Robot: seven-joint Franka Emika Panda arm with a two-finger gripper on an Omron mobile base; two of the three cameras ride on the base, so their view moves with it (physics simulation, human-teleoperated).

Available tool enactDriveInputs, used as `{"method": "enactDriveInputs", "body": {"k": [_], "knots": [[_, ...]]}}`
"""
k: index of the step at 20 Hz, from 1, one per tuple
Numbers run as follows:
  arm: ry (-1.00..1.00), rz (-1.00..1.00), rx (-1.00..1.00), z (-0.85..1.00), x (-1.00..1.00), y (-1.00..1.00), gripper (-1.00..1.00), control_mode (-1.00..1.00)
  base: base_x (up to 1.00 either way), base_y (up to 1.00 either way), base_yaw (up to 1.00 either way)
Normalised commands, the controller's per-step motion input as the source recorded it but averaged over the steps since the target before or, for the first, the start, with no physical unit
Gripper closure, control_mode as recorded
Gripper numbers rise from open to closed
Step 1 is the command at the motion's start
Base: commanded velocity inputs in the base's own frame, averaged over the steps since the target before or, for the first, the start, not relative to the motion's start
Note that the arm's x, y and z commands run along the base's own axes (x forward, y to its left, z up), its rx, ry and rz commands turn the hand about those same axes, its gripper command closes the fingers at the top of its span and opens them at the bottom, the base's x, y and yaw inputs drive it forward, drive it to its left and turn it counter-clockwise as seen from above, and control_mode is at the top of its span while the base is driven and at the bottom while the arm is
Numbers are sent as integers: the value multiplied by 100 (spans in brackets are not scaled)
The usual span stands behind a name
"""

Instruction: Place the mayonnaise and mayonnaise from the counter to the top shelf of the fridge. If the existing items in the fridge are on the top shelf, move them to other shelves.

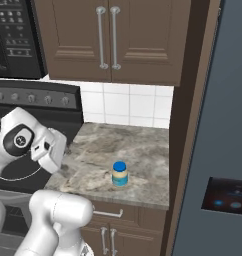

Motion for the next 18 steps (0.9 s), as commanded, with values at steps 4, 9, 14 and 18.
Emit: {"method": "enactDriveInputs", "body": {"k": [4,9,14,18], "knots": [[-5,-23,-9,-34,29,-53,-100,-100,0,0,0],[-5,-20,-6,-24,39,-40,-100,-100,0,0,0],[0,-15,-1,-10,48,-9,-100,-100,0,0,0],[0,0,0,-1,45,-6,-100,-100,0,0,0]]}}
